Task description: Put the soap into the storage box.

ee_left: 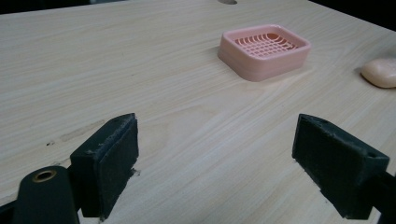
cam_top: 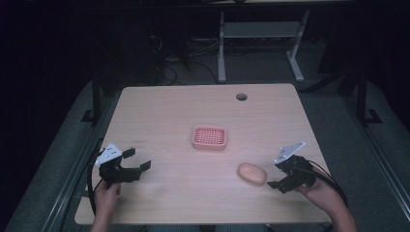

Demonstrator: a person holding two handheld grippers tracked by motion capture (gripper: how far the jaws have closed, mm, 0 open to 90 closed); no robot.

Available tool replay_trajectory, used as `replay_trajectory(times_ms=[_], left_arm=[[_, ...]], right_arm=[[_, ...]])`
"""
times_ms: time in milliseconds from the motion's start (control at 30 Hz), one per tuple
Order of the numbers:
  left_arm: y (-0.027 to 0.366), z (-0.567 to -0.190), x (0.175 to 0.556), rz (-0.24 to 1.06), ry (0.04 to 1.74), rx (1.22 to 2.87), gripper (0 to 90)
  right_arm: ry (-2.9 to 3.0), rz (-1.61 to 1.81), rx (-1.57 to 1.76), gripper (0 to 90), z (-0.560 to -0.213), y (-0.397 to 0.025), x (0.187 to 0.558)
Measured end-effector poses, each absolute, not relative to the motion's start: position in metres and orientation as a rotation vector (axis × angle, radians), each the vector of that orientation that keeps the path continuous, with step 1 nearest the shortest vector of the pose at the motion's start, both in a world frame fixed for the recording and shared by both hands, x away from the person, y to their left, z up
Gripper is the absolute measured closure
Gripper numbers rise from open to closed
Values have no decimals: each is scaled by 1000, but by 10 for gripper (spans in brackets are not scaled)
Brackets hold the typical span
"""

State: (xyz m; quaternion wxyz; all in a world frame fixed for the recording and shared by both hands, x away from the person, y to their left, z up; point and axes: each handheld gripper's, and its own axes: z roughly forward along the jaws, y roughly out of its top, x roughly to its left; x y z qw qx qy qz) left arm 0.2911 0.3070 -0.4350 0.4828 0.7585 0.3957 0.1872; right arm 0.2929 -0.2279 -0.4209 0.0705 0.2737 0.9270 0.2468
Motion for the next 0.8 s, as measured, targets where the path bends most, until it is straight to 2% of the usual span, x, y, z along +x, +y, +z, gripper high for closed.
replay_trajectory(times_ms=[800], left_arm=[[308,-435,291,459,964,1848,142]], right_arm=[[2872,683,711,242,-416,-189,317]])
